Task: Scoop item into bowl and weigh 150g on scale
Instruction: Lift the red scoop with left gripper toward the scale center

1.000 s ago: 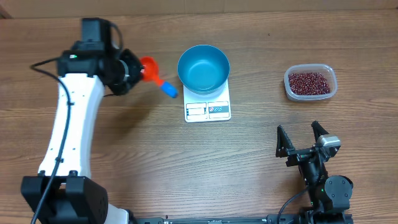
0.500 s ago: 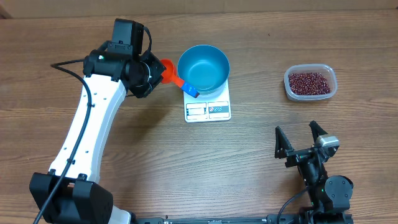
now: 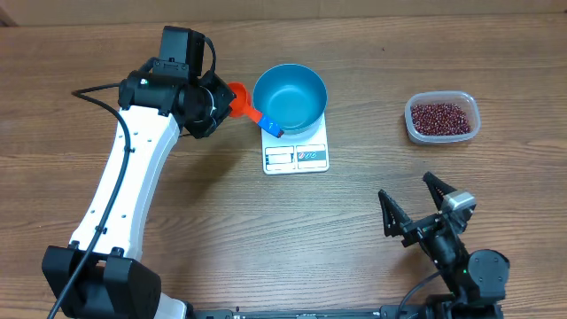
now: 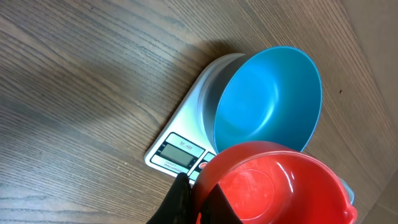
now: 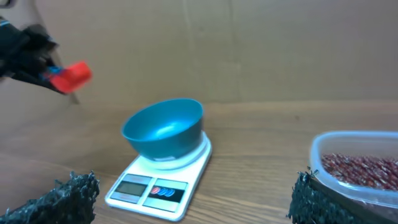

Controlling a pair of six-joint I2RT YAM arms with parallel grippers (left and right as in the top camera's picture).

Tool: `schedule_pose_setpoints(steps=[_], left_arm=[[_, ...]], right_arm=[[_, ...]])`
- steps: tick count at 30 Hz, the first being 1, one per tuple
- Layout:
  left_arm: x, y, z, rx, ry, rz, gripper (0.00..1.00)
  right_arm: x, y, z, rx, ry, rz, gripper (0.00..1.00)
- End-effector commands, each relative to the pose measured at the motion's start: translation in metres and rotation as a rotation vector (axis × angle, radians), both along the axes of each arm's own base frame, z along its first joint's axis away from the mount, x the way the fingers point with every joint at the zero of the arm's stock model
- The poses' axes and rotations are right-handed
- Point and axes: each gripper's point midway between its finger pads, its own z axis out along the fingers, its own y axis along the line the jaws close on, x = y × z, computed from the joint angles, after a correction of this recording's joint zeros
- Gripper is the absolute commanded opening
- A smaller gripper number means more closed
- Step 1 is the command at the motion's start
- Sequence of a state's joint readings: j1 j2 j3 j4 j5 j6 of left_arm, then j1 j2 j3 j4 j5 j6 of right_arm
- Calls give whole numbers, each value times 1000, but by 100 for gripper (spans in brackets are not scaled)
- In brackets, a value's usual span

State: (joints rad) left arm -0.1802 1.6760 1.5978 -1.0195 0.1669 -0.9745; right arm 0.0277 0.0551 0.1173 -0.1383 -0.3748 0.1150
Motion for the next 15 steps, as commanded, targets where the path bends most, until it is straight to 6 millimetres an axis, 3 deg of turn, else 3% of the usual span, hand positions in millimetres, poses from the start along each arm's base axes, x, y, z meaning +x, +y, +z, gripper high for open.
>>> schedule_pose_setpoints(steps=[1,15], left_arm=[[0,1,-3,7,7,21,4],[3,-8,-1,2,-13,0,5]], right_arm=[[-7,7,37,18,-13,44,100],[-29,12,130,14,310,80,100]])
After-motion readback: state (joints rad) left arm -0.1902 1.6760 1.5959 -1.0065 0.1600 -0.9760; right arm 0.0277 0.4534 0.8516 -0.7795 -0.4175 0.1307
